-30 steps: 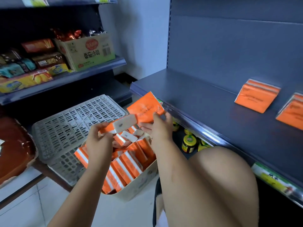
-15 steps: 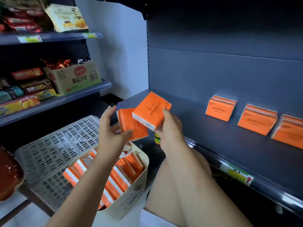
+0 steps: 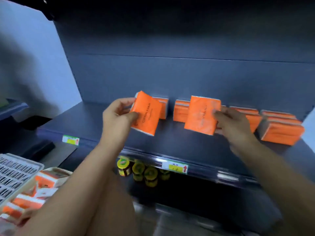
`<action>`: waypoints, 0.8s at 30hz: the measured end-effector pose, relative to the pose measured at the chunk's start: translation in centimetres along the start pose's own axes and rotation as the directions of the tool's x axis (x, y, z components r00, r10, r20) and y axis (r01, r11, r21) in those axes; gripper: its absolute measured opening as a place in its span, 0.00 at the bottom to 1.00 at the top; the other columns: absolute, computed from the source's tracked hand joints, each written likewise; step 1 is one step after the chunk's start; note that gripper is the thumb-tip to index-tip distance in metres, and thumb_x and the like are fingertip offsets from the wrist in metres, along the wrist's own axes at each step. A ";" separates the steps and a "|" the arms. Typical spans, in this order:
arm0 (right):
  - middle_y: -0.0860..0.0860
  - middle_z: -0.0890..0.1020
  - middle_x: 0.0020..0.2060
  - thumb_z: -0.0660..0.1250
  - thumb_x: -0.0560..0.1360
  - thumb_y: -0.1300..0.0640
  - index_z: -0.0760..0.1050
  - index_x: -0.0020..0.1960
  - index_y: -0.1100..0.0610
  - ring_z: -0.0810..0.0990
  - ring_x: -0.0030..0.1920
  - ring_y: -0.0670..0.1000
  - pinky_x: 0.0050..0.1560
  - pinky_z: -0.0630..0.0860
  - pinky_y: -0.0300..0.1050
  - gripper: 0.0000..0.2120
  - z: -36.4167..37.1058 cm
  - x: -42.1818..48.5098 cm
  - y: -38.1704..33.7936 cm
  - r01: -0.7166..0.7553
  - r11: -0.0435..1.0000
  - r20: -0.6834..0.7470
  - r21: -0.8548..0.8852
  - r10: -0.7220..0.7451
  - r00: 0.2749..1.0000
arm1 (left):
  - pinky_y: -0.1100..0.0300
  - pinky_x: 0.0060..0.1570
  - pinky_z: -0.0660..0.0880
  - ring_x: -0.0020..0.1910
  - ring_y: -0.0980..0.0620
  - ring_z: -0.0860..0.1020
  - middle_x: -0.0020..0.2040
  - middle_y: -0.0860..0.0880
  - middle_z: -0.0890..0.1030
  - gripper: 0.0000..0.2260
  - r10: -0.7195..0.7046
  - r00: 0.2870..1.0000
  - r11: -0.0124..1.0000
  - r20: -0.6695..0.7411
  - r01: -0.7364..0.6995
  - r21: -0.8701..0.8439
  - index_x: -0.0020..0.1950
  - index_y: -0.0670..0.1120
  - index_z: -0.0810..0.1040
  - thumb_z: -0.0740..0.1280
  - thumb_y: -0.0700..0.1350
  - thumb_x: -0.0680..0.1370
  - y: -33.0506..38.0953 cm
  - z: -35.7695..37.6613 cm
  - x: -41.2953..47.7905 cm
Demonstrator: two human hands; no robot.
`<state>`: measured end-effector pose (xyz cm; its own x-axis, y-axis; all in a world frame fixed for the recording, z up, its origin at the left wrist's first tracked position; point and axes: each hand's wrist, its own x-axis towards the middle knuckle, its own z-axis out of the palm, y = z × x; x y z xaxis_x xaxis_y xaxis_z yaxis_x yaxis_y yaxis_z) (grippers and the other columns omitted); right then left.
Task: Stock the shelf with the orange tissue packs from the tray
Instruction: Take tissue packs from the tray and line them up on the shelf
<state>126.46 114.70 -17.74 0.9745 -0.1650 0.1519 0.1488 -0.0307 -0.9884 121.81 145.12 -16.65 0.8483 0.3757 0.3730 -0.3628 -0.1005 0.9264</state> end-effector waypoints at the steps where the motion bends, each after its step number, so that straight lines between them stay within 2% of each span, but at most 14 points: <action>1: 0.56 0.84 0.45 0.68 0.82 0.60 0.82 0.53 0.58 0.82 0.45 0.53 0.45 0.81 0.50 0.05 -2.4 0.2 0.6 0.014 0.999 -0.027 -0.047 -0.015 1.000 | 0.58 0.48 0.81 0.49 0.54 0.84 0.51 0.49 0.87 0.19 0.000 0.999 1.000 0.048 0.000 -0.002 0.56 0.45 0.84 0.69 0.27 0.71 -0.4 2.0 0.4; 4: 0.59 0.84 0.46 0.70 0.81 0.59 0.82 0.57 0.59 0.79 0.41 0.48 0.42 0.77 0.42 0.07 -8.5 0.1 2.5 0.040 0.968 -0.088 -0.246 -0.064 0.994 | 0.58 0.50 0.81 0.52 0.54 0.84 0.54 0.48 0.86 0.20 0.001 0.977 1.000 0.215 -0.002 0.005 0.57 0.46 0.83 0.69 0.30 0.68 -1.9 7.4 0.7; 6: 0.55 0.84 0.43 0.73 0.79 0.58 0.82 0.53 0.53 0.78 0.39 0.46 0.43 0.74 0.42 0.04 -11.4 -0.2 3.5 0.067 0.894 -0.096 -0.443 -0.122 0.988 | 0.62 0.49 0.80 0.50 0.58 0.83 0.53 0.50 0.86 0.20 -0.009 0.948 1.000 0.318 0.004 0.018 0.57 0.44 0.82 0.68 0.26 0.70 -3.3 10.3 0.4; 8: 0.50 0.83 0.42 0.75 0.77 0.57 0.81 0.55 0.47 0.79 0.43 0.49 0.49 0.73 0.44 0.09 -12.7 -0.2 3.7 0.096 0.770 -0.072 -0.631 -0.181 0.981 | 0.68 0.45 0.77 0.46 0.65 0.82 0.50 0.53 0.84 0.21 -0.011 0.918 0.999 0.397 -0.008 0.047 0.54 0.45 0.81 0.67 0.21 0.71 -4.5 12.6 0.3; 11: 0.52 0.85 0.46 0.75 0.76 0.56 0.82 0.62 0.52 0.83 0.49 0.55 0.51 0.76 0.48 0.14 -12.7 0.7 3.9 0.189 0.537 0.040 -0.822 -0.276 0.960 | 0.65 0.48 0.78 0.48 0.62 0.81 0.50 0.53 0.84 0.23 -0.008 0.881 0.995 0.474 -0.039 0.090 0.52 0.50 0.81 0.68 0.23 0.71 -6.2 15.2 0.7; 13: 0.55 0.86 0.51 0.72 0.77 0.52 0.80 0.64 0.52 0.84 0.52 0.60 0.50 0.79 0.53 0.17 -12.6 1.6 4.5 0.248 0.403 0.124 -0.881 -0.311 0.942 | 0.61 0.54 0.79 0.52 0.58 0.82 0.51 0.54 0.84 0.23 0.024 0.843 0.987 0.538 -0.106 0.122 0.52 0.54 0.82 0.69 0.27 0.70 -7.2 16.8 1.1; 15: 0.56 0.85 0.54 0.70 0.78 0.51 0.79 0.66 0.51 0.83 0.54 0.63 0.49 0.80 0.56 0.17 -12.8 2.5 5.0 0.251 0.321 0.155 -0.913 -0.295 0.943 | 0.63 0.56 0.78 0.56 0.59 0.82 0.53 0.57 0.85 0.24 0.051 0.800 0.966 0.598 -0.191 0.173 0.53 0.56 0.82 0.68 0.27 0.70 -8.2 18.3 1.3; 18: 0.56 0.85 0.55 0.72 0.75 0.55 0.80 0.66 0.51 0.82 0.55 0.63 0.49 0.80 0.56 0.19 -13.4 3.6 5.2 0.262 0.286 0.185 -0.922 -0.269 0.945 | 0.65 0.63 0.74 0.62 0.59 0.80 0.61 0.56 0.84 0.26 0.099 0.726 0.910 0.681 -0.342 0.233 0.60 0.53 0.83 0.66 0.27 0.71 -9.5 20.5 1.6; 21: 0.52 0.85 0.54 0.74 0.70 0.61 0.82 0.63 0.50 0.83 0.55 0.60 0.48 0.80 0.53 0.22 -14.5 4.5 5.5 0.284 0.249 0.237 -0.926 -0.204 0.950 | 0.74 0.69 0.62 0.68 0.56 0.75 0.66 0.54 0.80 0.25 0.169 0.652 0.813 0.739 -0.516 0.269 0.67 0.47 0.81 0.67 0.28 0.74 -10.9 22.2 2.0; 22: 0.51 0.85 0.54 0.75 0.68 0.62 0.82 0.62 0.50 0.82 0.55 0.60 0.49 0.81 0.54 0.23 -14.7 4.8 5.6 0.282 0.252 0.237 -0.926 -0.194 0.952 | 0.73 0.71 0.60 0.70 0.54 0.74 0.68 0.53 0.80 0.24 0.197 0.619 0.770 0.760 -0.577 0.271 0.69 0.46 0.81 0.68 0.30 0.75 -11.3 22.7 2.2; 24: 0.52 0.85 0.53 0.74 0.66 0.64 0.82 0.62 0.51 0.81 0.58 0.61 0.50 0.81 0.56 0.24 -15.0 5.6 5.9 0.276 0.252 0.230 -0.927 -0.199 0.953 | 0.63 0.74 0.63 0.71 0.49 0.74 0.70 0.50 0.79 0.25 0.221 0.554 0.697 0.803 -0.665 0.267 0.71 0.47 0.79 0.69 0.32 0.75 -11.9 23.4 2.7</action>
<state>130.24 98.81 -22.65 0.9374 0.0753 0.3401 0.1512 -0.9676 -0.2024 137.43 125.72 -25.47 0.6990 -0.5537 0.4526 -0.7146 -0.5659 0.4113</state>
